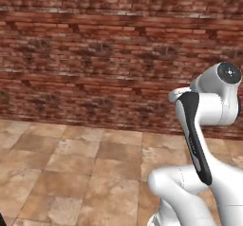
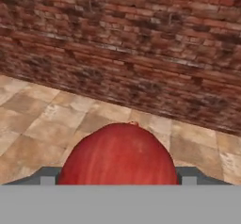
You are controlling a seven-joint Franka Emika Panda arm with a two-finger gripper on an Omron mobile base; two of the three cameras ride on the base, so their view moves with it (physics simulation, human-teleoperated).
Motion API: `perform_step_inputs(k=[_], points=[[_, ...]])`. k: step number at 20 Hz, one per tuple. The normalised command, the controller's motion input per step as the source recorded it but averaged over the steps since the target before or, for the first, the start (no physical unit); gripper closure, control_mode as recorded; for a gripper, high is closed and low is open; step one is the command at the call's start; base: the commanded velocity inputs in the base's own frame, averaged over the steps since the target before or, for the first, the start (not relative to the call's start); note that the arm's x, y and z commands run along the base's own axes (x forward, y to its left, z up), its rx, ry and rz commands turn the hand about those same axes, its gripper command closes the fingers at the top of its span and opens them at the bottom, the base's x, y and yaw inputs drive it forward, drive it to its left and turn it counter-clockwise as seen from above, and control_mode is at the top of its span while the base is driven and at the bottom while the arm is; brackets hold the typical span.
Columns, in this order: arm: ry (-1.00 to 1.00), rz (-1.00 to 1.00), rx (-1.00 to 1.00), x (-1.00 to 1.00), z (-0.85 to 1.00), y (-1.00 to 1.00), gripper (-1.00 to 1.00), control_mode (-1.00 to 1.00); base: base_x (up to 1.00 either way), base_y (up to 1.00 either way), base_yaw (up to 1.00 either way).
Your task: Place the onion in the correct fridge rack based on whether it is a fruit or vegetable. Finally, close the fridge door.
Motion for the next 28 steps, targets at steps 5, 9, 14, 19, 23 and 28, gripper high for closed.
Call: perform_step_inputs(k=[5, 9, 14, 19, 23, 28], points=[[0.0, 0.0, 0.0, 0.0, 0.0, 0.0, 1.0, 1.0, 0.0, 0.0, 1.0], [0.0, 0.0, 0.0, 0.0, 0.0, 0.0, 1.0, 1.0, 0.02, -0.04, 1.0], [0.0, 0.0, 0.0, 0.0, 0.0, 0.0, 1.0, 1.0, 0.04, -0.05, 1.0], [0.0, 0.0, 0.0, 0.0, 0.0, 0.0, 1.0, 1.0, 0.01, -0.04, 1.0], [0.0, 0.0, 0.0, 0.0, 0.0, 0.0, 1.0, 1.0, 0.04, -0.01, 1.0], [0.0, 0.0, 0.0, 0.0, 0.0, 0.0, 1.0, 1.0, 0.25, 0.0, 0.91]])
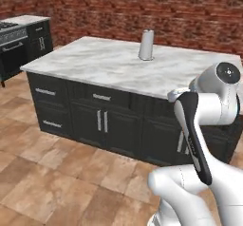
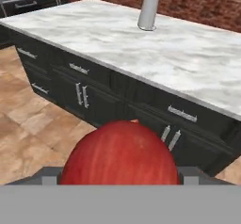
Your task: Place the onion in the correct fridge rack based on whether it is a fruit or vegetable. Finally, close the fridge door.
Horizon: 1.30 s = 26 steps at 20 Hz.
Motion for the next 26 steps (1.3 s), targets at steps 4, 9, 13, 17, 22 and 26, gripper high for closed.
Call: perform_step_inputs(k=[4, 9, 13, 17, 22, 26], points=[[0.0, 0.0, 0.0, 0.0, 0.0, 0.0, 1.0, 1.0, 0.68, 0.07, 0.69], [0.0, 0.0, 0.0, 0.0, 0.0, 0.0, 1.0, 1.0, 0.88, 0.3, 0.58], [0.0, 0.0, 0.0, 0.0, 0.0, 0.0, 1.0, 1.0, 0.96, 0.47, 0.52], [0.0, 0.0, 0.0, 0.0, 0.0, 0.0, 1.0, 1.0, 1.0, 0.5, 0.49], [0.0, 0.0, 0.0, 0.0, 0.0, 0.0, 1.0, 1.0, 1.0, 0.52, 0.48], [0.0, 0.0, 0.0, 0.0, 0.0, 0.0, 1.0, 1.0, 1.0, 0.47, 0.46]])
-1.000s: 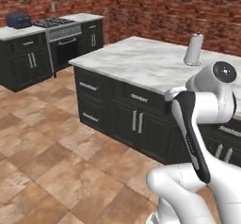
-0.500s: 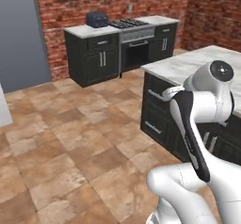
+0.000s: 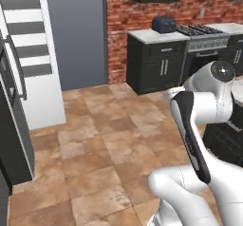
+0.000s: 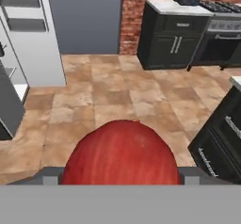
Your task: Place the onion in the correct fridge rack based on whether it is a fruit or vegetable. Finally, close the fridge door.
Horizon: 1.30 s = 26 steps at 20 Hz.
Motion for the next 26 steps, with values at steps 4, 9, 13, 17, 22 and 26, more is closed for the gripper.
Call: perform_step_inputs(k=[4, 9, 13, 17, 22, 26], points=[[0.0, 0.0, 0.0, 0.0, 0.0, 0.0, 1.0, 1.0, 1.0, 0.32, 0.46], [0.0, 0.0, 0.0, 0.0, 0.0, 0.0, 1.0, 1.0, 1.0, 0.06, 0.44], [0.0, 0.0, 0.0, 0.0, 0.0, 0.0, 1.0, 1.0, 0.98, 0.0, 0.48], [0.0, 0.0, 0.0, 0.0, 0.0, 0.0, 1.0, 1.0, 0.86, -0.04, 0.55], [0.0, 0.0, 0.0, 0.0, 0.0, 0.0, 1.0, 1.0, 0.73, -0.28, 0.5], [0.0, 0.0, 0.0, 0.0, 0.0, 0.0, 1.0, 1.0, 0.57, -0.51, 0.42]])
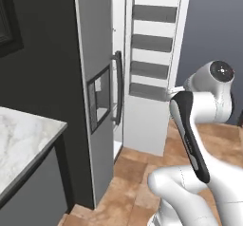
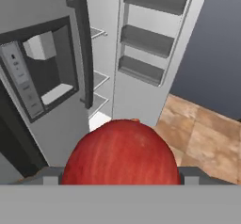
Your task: Place the onion in the correct fridge rack based on whether it is a fruit or vegetable. Finally, close the fridge door.
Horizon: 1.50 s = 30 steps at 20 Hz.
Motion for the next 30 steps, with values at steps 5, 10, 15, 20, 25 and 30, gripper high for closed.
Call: perform_step_inputs(k=[5, 10, 15, 20, 25, 30], points=[[0.0, 0.0, 0.0, 0.0, 0.0, 0.0, 1.0, 1.0, 0.48, -0.57, 0.28], [0.0, 0.0, 0.0, 0.0, 0.0, 0.0, 1.0, 1.0, 0.55, -0.44, 0.25], [0.0, 0.0, 0.0, 0.0, 0.0, 0.0, 1.0, 1.0, 0.62, -0.48, 0.25], [0.0, 0.0, 0.0, 0.0, 0.0, 0.0, 1.0, 1.0, 0.61, -0.38, 0.27], [0.0, 0.0, 0.0, 0.0, 0.0, 0.0, 1.0, 1.0, 0.66, -0.15, 0.24], [0.0, 0.0, 0.0, 0.0, 0.0, 0.0, 1.0, 1.0, 0.61, -0.04, 0.28]])
